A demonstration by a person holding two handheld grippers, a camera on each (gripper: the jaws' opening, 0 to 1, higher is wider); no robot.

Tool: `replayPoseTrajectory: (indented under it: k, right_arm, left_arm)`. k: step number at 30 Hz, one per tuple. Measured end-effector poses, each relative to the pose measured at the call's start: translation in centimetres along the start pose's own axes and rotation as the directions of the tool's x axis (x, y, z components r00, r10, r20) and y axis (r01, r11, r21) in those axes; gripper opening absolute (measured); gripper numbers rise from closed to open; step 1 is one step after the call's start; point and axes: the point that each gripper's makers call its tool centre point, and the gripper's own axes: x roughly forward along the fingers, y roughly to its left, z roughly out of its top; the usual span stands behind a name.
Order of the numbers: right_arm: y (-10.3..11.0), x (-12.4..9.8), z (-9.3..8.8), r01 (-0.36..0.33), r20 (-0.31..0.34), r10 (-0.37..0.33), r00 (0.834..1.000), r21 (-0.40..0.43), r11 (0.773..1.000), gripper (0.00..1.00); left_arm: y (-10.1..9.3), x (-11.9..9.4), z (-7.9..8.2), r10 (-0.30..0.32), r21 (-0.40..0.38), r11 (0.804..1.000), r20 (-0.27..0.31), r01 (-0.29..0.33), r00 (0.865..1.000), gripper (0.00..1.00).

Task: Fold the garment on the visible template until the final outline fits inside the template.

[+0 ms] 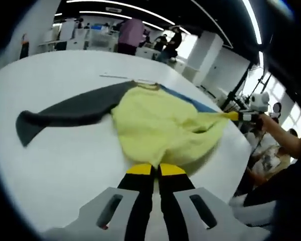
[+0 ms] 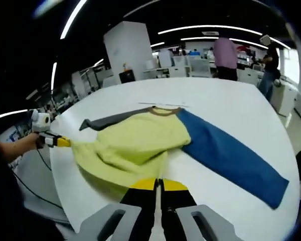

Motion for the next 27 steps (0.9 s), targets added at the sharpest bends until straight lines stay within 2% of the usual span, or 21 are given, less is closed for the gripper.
replayPoseTrajectory:
  k: [10, 18, 27]
  right_arm:
    - [1.5, -2.6, -0.8, 0.034, 0.02, -0.034, 0.999, 0.001, 0.999, 0.0]
    - [2.5, -4.0, -1.6, 0.067, 0.037, -0.068, 0.997, 0.046, 0.997, 0.0]
    - [3.7, -5.0, -2.4, 0.15, 0.049, -0.155, 0.987, 0.087, 0.985, 0.0]
  left_arm:
    - [-0.7, -0.9, -1.0, -0.007, -0.035, 0.999, -0.01, 0.007, 1.0, 0.0]
    - [-1.2, -1.5, -1.3, -0.017, -0.058, 0.998, -0.023, 0.016, 1.0, 0.0]
    - [-1.2, -1.7, -2.5, -0.021, -0.1, 0.995, -0.086, 0.013, 0.996, 0.0]
